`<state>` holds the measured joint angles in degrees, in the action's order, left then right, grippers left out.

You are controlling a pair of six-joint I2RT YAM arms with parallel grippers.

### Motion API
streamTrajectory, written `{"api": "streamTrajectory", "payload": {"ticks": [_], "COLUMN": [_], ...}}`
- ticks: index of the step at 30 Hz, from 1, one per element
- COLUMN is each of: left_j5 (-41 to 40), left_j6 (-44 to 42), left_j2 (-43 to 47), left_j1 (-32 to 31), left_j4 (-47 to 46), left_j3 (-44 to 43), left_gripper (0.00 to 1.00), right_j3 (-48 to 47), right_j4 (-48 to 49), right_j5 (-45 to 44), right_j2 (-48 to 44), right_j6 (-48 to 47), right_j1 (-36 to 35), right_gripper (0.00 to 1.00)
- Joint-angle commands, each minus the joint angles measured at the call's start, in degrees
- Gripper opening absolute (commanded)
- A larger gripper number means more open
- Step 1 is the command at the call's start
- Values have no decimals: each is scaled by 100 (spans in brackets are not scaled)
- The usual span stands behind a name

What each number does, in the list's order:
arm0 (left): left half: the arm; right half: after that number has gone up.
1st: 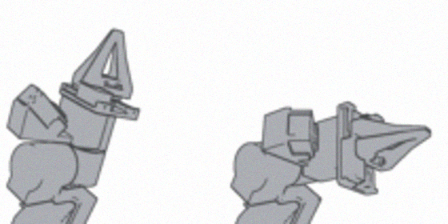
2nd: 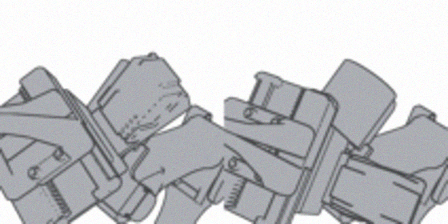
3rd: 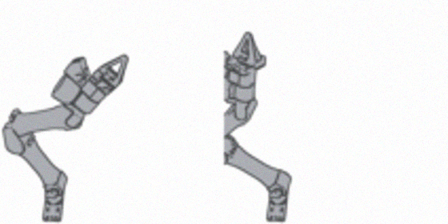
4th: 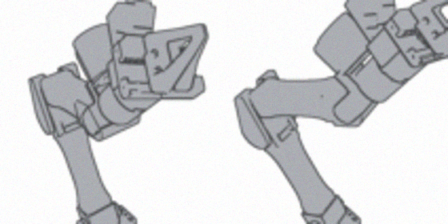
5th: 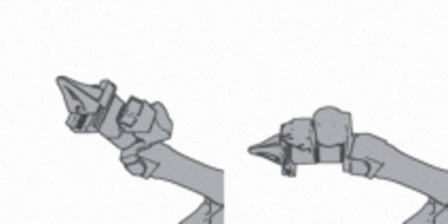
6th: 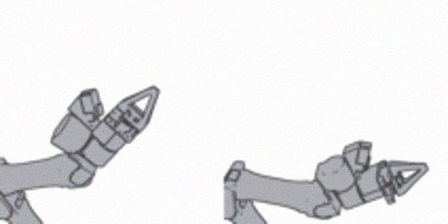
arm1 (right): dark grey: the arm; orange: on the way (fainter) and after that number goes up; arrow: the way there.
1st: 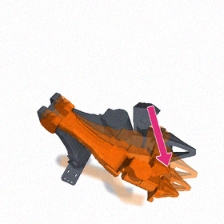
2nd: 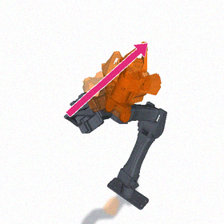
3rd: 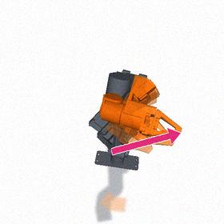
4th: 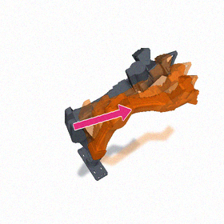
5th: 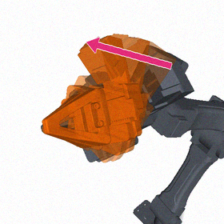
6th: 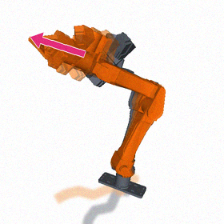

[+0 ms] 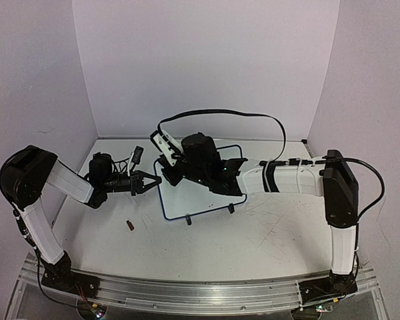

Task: Write a sentence on the whiteboard

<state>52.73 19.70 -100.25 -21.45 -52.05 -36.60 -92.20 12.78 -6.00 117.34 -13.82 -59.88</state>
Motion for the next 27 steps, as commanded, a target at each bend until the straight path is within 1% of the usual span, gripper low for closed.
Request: {"api": "streamTrajectory", "payload": {"ticks": [1, 16, 23, 27], "left_j5": [-104, -78, -78, -77], "left_j6": [-257, -248, -239, -239], "left_j2": [170, 164, 163, 137], "left_j1": [-17, -17, -19, -17], "left_j4": [-112, -105, -104, -95], "left_j3": [30, 30, 30, 21], "left_gripper": [0, 0, 0, 0], "right_j3": [72, 345, 291, 302], "right_j4": [94, 92, 95, 299], "right_j5": [-79, -71, -42, 114], "right_j2": [27, -28, -71, -354], "right_j6": [123, 285, 308, 420], "right_j1": [-62, -116, -127, -129], "right_gripper": [0, 0, 0, 0]}}
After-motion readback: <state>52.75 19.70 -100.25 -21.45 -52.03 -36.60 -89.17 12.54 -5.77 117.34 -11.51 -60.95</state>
